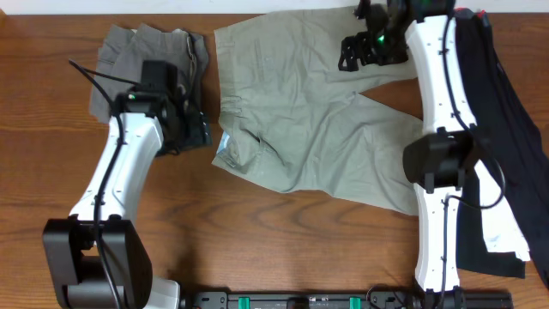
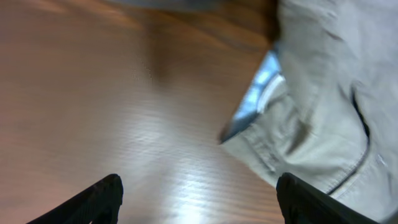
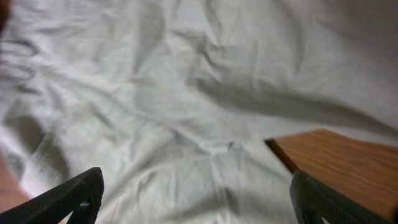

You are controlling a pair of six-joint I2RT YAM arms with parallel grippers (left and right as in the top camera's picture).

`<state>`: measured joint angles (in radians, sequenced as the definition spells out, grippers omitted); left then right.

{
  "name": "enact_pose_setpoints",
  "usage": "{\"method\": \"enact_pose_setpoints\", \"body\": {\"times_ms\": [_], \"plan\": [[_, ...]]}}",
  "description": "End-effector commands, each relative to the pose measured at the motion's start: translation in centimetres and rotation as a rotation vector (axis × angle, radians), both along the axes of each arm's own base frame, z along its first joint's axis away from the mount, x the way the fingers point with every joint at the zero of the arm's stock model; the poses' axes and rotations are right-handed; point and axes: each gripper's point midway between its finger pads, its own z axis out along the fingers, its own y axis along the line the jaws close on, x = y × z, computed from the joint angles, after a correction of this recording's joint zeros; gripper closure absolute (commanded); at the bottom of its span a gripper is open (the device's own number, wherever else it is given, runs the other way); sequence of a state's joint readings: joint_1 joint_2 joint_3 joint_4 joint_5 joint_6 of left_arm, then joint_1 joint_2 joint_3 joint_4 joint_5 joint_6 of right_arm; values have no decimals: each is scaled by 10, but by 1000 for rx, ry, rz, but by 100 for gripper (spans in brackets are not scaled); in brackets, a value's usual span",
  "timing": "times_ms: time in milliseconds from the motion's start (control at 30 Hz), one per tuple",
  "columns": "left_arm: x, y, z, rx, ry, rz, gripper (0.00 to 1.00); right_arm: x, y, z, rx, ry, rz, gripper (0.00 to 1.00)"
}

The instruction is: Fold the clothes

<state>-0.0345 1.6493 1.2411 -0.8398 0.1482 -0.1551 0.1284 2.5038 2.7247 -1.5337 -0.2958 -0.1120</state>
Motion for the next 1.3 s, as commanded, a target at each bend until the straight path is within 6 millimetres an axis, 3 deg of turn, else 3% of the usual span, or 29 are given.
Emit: {"method": "enact_pose_setpoints", "body": {"times_ms": [0,300,633,733,833,900,1267], "plan": [[-6,-28,-12,-137,-13,-177,19,-1,-5,21,14,-48,25,7],[20,-43,-33,-144,-197,-282,20,-5,2,18,13,-33,41,10],[53,-69,-38,-140,-340,-354,21,-6,8,18,13,-34,52,10],[52,-72,-54,-143,-309,-358,24,-7,7,18,12,-33,51,10],[44,-70,-70,-153,-245,-332,39,-6,7,18,12,-33,51,10],[38,-70,-73,-158,-210,-319,41,-6,7,18,12,-34,51,10],[26,-65,-59,-152,-183,-282,42,-1,8,20,15,-57,51,10]]}}
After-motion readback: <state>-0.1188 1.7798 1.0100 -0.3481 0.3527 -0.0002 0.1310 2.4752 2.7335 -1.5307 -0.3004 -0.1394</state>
